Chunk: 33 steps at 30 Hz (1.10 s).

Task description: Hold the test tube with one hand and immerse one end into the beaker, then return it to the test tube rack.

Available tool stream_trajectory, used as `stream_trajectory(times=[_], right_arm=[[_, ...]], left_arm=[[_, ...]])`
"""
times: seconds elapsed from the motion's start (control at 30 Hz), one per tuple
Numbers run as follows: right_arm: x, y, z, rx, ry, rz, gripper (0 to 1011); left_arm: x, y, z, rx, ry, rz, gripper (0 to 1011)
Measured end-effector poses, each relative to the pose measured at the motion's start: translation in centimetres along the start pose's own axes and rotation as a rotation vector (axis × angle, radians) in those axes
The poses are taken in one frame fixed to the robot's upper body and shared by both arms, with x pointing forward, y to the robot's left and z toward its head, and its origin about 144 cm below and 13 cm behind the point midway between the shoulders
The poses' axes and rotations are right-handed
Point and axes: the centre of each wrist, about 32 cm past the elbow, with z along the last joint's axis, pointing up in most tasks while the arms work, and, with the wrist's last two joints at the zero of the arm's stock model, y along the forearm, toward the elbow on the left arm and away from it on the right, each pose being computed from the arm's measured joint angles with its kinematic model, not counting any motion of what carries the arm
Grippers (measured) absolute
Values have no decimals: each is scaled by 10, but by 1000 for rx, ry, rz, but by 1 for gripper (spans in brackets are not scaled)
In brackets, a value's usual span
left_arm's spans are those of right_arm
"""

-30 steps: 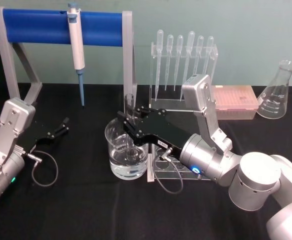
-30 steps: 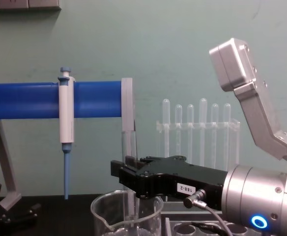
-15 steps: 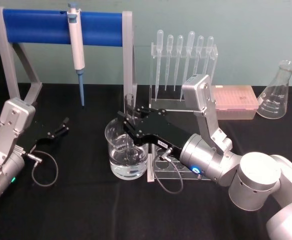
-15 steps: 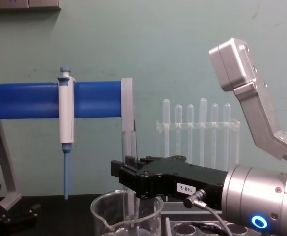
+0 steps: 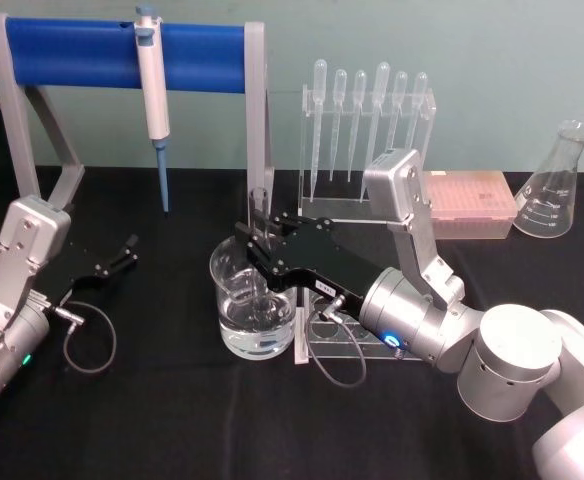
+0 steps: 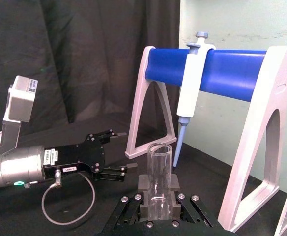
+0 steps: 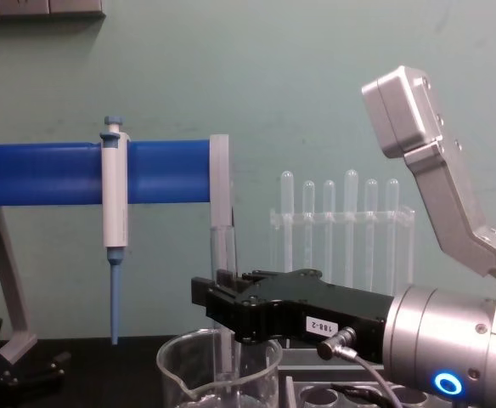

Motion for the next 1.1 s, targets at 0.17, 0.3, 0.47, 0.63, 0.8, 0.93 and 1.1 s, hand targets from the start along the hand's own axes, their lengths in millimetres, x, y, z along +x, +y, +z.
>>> stream_trajectory(times=[0.17, 0.3, 0.47, 0.63, 0.8, 0.93, 1.1], right_arm=[[0, 0, 0, 0, 0, 0, 241], [0, 0, 0, 0, 0, 0, 241], [0, 0, 0, 0, 0, 0, 241], [0, 0, 0, 0, 0, 0, 241], [0, 0, 0, 0, 0, 0, 241], [0, 0, 0, 0, 0, 0, 241], [0, 0, 0, 0, 0, 0, 241]], left_arm=[[0, 0, 0, 0, 0, 0, 1000], [0, 0, 0, 0, 0, 0, 1000], [0, 0, 0, 0, 0, 0, 1000], [0, 0, 0, 0, 0, 0, 1000], [0, 0, 0, 0, 0, 0, 1000], [0, 0, 0, 0, 0, 0, 1000], [0, 0, 0, 0, 0, 0, 1000]])
